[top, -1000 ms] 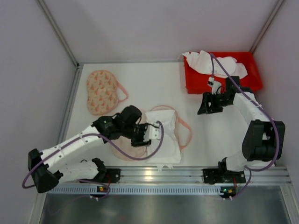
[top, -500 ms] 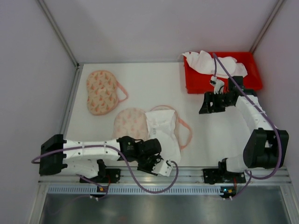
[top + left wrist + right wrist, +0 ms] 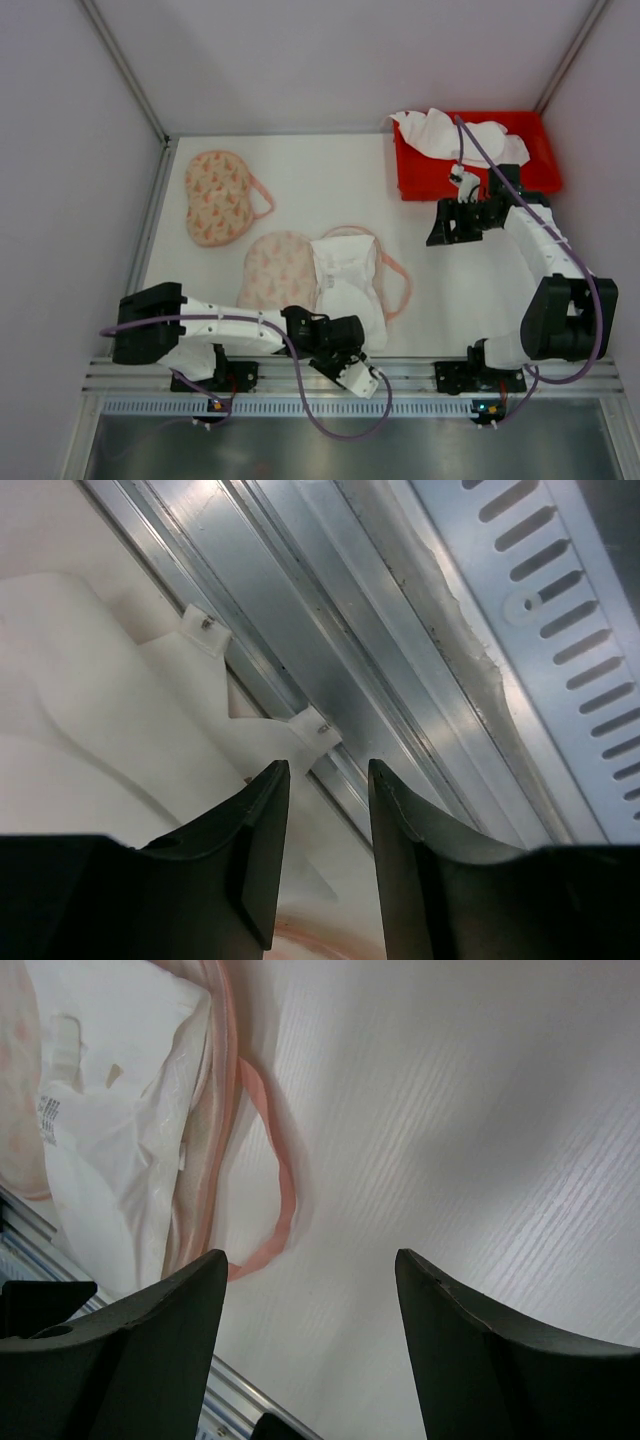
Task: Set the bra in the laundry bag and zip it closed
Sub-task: Move the laundry bag to the center of the board, then adjust the bra in the laundry bag.
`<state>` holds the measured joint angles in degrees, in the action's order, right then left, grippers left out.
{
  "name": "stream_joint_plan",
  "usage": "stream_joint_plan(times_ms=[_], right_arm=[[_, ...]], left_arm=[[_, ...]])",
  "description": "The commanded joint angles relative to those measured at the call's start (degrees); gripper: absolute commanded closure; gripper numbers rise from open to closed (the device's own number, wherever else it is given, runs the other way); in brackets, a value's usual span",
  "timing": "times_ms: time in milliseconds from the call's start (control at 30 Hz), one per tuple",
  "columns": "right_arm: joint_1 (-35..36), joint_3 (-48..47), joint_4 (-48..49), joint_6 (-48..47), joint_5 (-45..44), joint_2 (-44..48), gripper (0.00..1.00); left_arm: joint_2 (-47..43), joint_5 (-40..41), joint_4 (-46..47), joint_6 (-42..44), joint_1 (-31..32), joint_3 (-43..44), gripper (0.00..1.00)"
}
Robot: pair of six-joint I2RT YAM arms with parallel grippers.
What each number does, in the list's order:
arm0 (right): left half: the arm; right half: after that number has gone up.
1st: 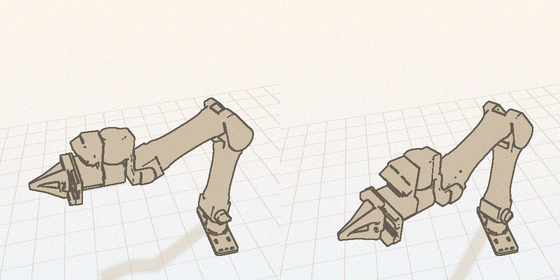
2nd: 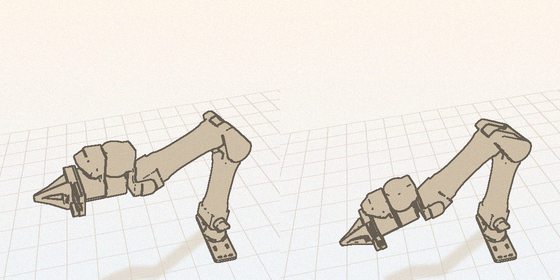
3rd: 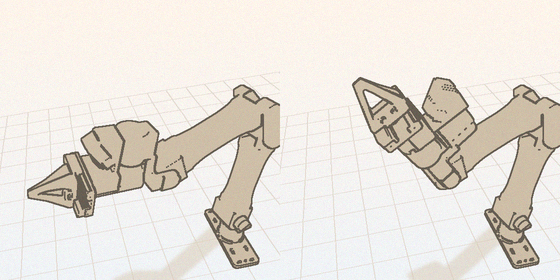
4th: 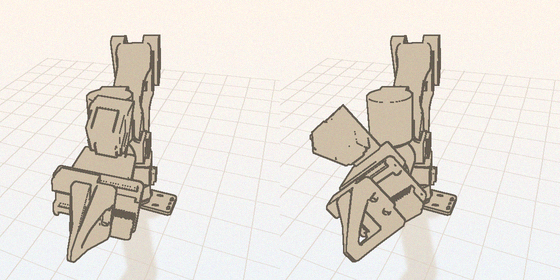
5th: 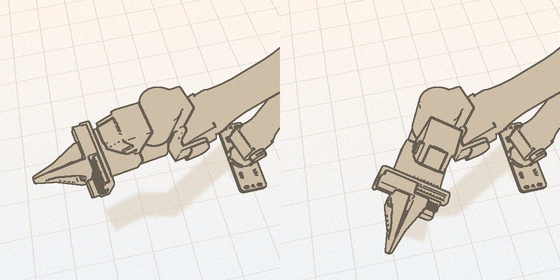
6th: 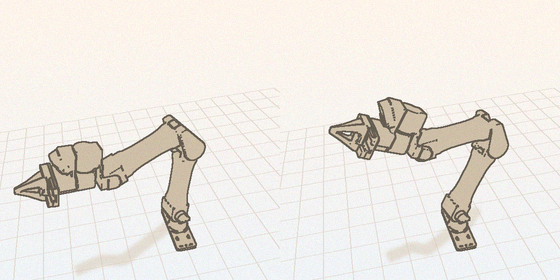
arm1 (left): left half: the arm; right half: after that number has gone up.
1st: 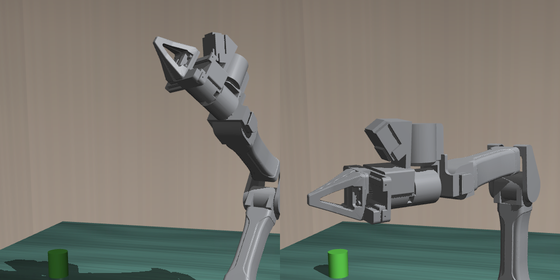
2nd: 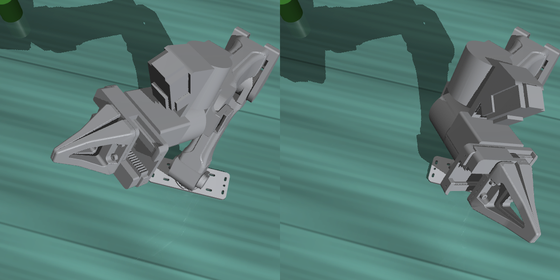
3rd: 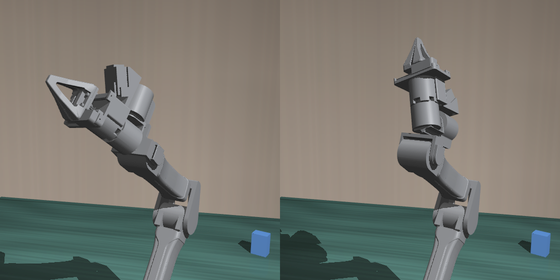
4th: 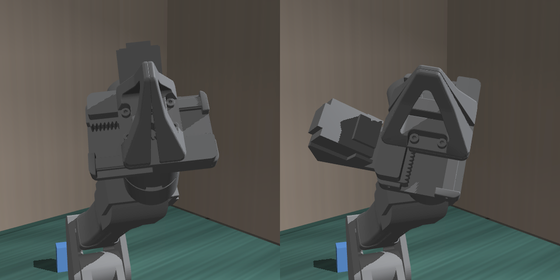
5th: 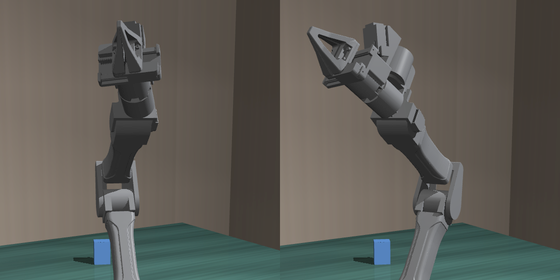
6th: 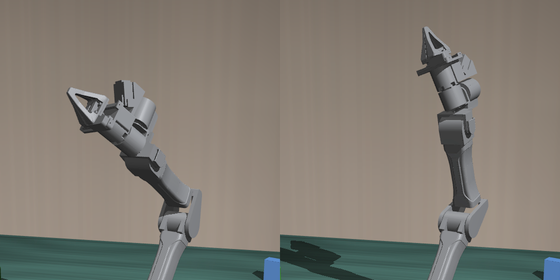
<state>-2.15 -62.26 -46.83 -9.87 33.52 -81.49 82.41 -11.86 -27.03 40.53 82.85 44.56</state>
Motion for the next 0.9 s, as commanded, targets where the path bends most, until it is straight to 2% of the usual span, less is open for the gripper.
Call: stream_joint_plan(times_ms=[0, 167, 367, 467, 500, 667, 800, 867], right_arm=[[-0.75, 0.12, 0.33, -0.24, 0.06, 0.63, 0.31], [-0.75, 0.21, 0.25, -0.33, 0.41, 0.28, 0.31], [-0.75, 0.21, 0.07, -0.41, 0.32, 0.37, 0.31], [-0.75, 0.21, 0.07, -0.5, 0.32, 0.37, 0.31], [-0.75, 0.21, 0.16, -0.5, 0.32, 0.37, 0.31], [-0.75, 0.3, 0.16, -0.5, 0.41, 0.19, 0.31], [-0.75, 0.3, 0.33, -0.5, 0.5, -0.24, 0.31], [-0.75, 0.3, 0.33, -0.5, 0.5, -0.07, 0.31]], left_arm=[[0.91, 2.1, 6.71, 3.5, 0.21, 0.45, 0.57], [4.06, 4.21, 7.69, 4.29, 0.12, 1.15, 0.57], [5.65, 1.67, 7.6, 5.17, 0.12, 0.8, 0.57], [6.36, 1.14, 7.6, 5.34, 0.12, 0.27, 0.65], [6.44, 0.96, 7.6, 5.35, 0.12, 0.18, 0.74], [4.16, -0.18, 5.59, 5.35, 0.12, 0.71, 0.92], [2.23, -2.81, 1.38, 4.38, 0.12, 3.16, 1.0], [1.35, -4.05, -0.39, 3.15, 0.21, 4.92, 1.0]])
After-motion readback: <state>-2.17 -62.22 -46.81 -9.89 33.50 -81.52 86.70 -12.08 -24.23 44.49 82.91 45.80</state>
